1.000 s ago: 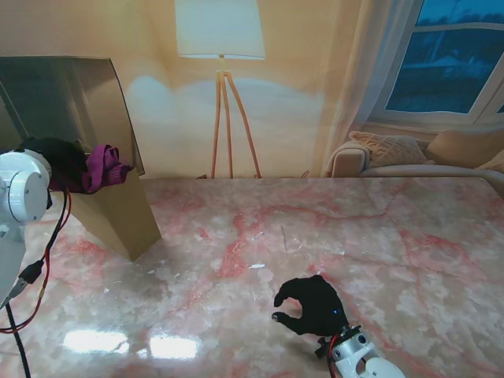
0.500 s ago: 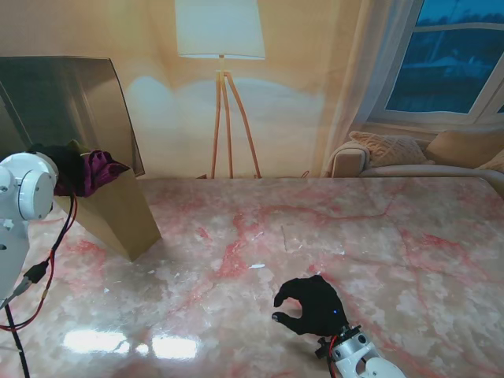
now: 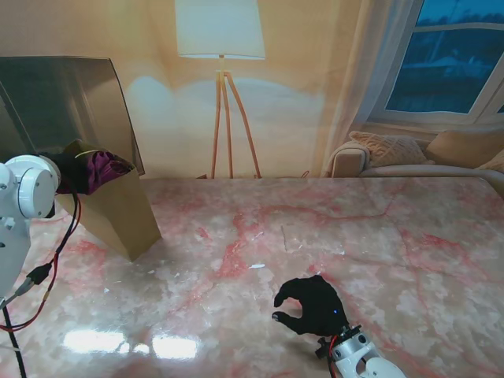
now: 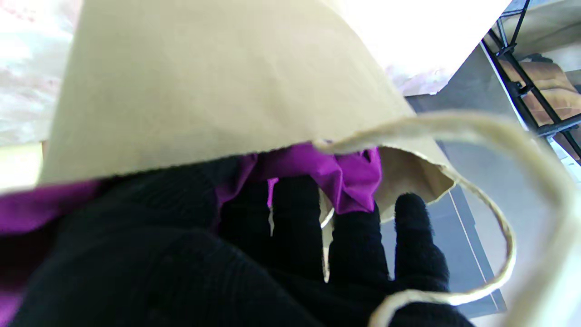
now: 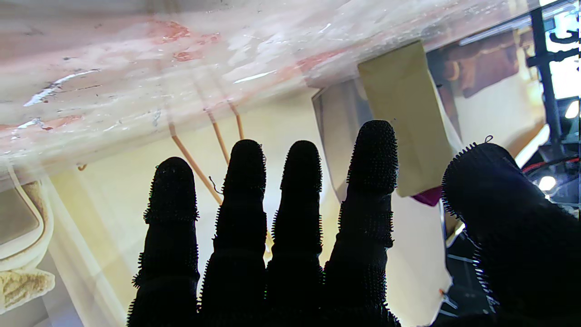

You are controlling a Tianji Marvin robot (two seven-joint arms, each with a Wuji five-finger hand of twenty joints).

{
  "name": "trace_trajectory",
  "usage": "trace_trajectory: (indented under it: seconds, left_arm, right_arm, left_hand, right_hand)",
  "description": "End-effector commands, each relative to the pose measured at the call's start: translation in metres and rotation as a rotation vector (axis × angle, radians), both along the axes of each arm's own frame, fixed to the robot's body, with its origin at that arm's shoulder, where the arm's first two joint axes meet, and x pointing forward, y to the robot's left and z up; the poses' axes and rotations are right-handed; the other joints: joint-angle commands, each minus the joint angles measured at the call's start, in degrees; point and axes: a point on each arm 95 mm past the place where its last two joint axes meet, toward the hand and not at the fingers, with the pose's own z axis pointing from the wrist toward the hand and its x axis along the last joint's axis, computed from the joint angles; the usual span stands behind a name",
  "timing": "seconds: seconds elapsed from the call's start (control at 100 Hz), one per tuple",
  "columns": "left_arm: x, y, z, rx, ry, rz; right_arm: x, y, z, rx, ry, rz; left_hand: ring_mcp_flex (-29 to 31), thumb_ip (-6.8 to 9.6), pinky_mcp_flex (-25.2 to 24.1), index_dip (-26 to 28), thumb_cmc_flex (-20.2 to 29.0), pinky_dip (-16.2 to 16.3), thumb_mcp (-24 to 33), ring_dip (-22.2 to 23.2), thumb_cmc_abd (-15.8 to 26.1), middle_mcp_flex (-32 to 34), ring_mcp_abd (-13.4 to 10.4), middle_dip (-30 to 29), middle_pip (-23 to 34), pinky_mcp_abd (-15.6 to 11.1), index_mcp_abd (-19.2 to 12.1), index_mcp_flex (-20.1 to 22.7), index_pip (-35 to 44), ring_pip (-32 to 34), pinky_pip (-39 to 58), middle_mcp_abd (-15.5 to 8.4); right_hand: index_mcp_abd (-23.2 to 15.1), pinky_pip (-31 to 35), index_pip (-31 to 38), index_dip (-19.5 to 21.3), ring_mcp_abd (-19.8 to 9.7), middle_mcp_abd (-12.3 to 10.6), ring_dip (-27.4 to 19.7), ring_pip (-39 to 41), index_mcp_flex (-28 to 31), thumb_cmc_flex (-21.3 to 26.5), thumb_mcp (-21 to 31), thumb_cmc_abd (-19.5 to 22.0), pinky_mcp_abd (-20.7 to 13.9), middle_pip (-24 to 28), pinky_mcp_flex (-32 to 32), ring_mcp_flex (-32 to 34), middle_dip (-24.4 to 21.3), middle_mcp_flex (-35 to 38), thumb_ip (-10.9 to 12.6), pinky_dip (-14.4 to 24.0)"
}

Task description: Fold the socks and the shorts into the kraft paper bag

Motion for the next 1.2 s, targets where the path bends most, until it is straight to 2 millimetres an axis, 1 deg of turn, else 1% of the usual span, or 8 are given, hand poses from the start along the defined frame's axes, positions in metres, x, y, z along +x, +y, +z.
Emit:
trace_trajectory:
  seconds: [0.0,0.17,0.22,0.35,0.44,0.65,1.02,1.19]
  left_arm:
    - [0.000,0.000,0.001,0.020,0.030,-0.003]
    - [-0.001,0.001,0.000,0.029,0.038,0.003]
    - [-0.001,0.001,0.000,0.025,0.031,0.008]
    - [-0.003,0.003,0.003,0.011,-0.007,0.018]
    - [-0.005,0.004,0.007,-0.009,-0.059,0.029]
    - [-0.014,0.002,0.022,-0.031,-0.177,0.025]
    - [-0.035,-0.016,0.037,-0.114,-0.359,-0.028]
    - [-0.047,-0.032,0.040,-0.185,-0.454,-0.058]
  right_arm:
    - [-0.003,0.003,-0.002,0.006,0.005,0.009]
    - [-0.003,0.003,-0.002,0.007,0.004,0.009]
    - [-0.003,0.003,-0.002,0.006,0.004,0.009]
    - [-0.003,0.003,-0.002,0.006,0.004,0.007]
    - [-0.003,0.003,-0.001,0.005,0.002,0.007]
    - [-0.002,0.003,-0.001,0.004,-0.003,0.009]
    - [0.001,0.002,0.003,-0.003,-0.019,0.012]
    - [0.003,0.003,0.006,-0.009,-0.030,0.014]
  left_hand:
    - [-1.5,3.59,-1.5,0.3,1.4,-0.2,2.1,-1.1,1.0,-2.4,-0.1,-1.0,-1.2,-0.4,1.0,-1.4,-1.1,-1.7,-1.2,2.9]
    - [-2.6,5.20,-1.4,0.6,3.6,-0.3,3.6,-1.5,2.0,-4.3,0.0,-1.3,-1.4,-0.3,1.7,-2.4,-1.9,-1.9,-1.6,3.2]
    - [-2.7,6.49,-1.4,0.6,3.3,-0.3,4.3,-1.6,2.4,-4.8,0.1,-1.4,-1.2,-0.2,2.5,-2.6,-2.3,-1.7,-1.7,3.9]
    - [-2.1,6.97,-1.0,0.5,2.0,-0.2,4.3,-2.5,2.6,-5.8,-0.4,-1.6,-1.3,0.2,2.8,-3.2,-2.8,-2.4,-1.6,4.0]
    - [-1.0,6.97,1.2,0.2,0.5,-1.1,4.1,-5.6,2.6,-7.3,-1.0,-1.8,-1.5,-0.9,3.8,-4.1,-3.4,-4.3,-2.3,4.7]
    - [0.1,6.45,4.8,-0.1,-0.2,-2.7,4.1,-6.9,2.2,-8.1,-0.7,-1.7,-1.0,-3.6,5.1,-4.8,-3.7,-4.3,-1.5,5.4]
    - [-0.6,6.14,4.4,-0.3,-7.6,-8.9,2.8,-7.3,3.1,-9.4,-0.4,-2.2,-1.0,-6.4,5.2,-5.8,-3.7,-3.9,-1.9,5.8]
    - [-1.7,7.21,4.1,-0.6,-10.9,-10.7,0.2,-8.1,4.8,-10.8,-0.4,-2.9,-1.7,-6.7,5.5,-6.4,-5.2,-4.8,-2.1,6.1]
  right_hand:
    - [-1.3,-0.6,1.8,-0.2,0.1,0.5,-0.8,-0.9,-0.4,0.2,-0.4,1.1,0.9,-0.5,-0.9,-1.4,0.0,-0.8,-1.6,1.9]
    - [-1.5,-0.6,1.8,-0.3,0.1,0.4,-0.8,-0.8,-0.5,0.2,-0.3,1.3,0.9,-0.5,-0.9,-1.4,0.0,-0.8,-1.6,1.9]
    - [-1.4,-0.6,2.1,-0.2,0.2,0.4,-0.8,-0.9,-0.2,0.2,-0.2,1.3,0.8,-0.5,-0.9,-1.4,0.0,-0.8,-1.6,1.9]
    - [-1.3,-0.6,2.1,-0.3,0.1,0.4,-0.9,-0.9,-0.3,0.2,-0.1,1.4,0.8,-0.5,-1.0,-1.5,0.0,-0.9,-1.7,1.8]
    - [-1.5,-0.6,2.0,-0.3,0.2,0.4,-0.9,-0.8,-0.5,0.2,-0.1,1.4,0.8,-0.6,-0.9,-1.4,0.0,-0.9,-1.7,1.8]
    - [-1.5,-0.6,2.1,-0.4,0.1,0.3,-0.9,-0.9,-0.5,0.3,0.1,1.2,0.8,-0.6,-0.9,-1.4,0.0,-0.9,-1.8,1.8]
    - [-1.4,-0.7,2.1,-0.6,0.1,0.4,-0.9,-0.9,-0.8,0.4,0.2,1.1,0.8,-0.6,-0.9,-1.3,0.0,-0.9,-1.8,1.8]
    - [-1.4,-0.7,2.1,-0.6,0.1,0.4,-0.9,-0.9,-0.8,0.4,0.2,1.0,0.8,-0.7,-0.9,-1.3,0.0,-0.9,-1.9,1.8]
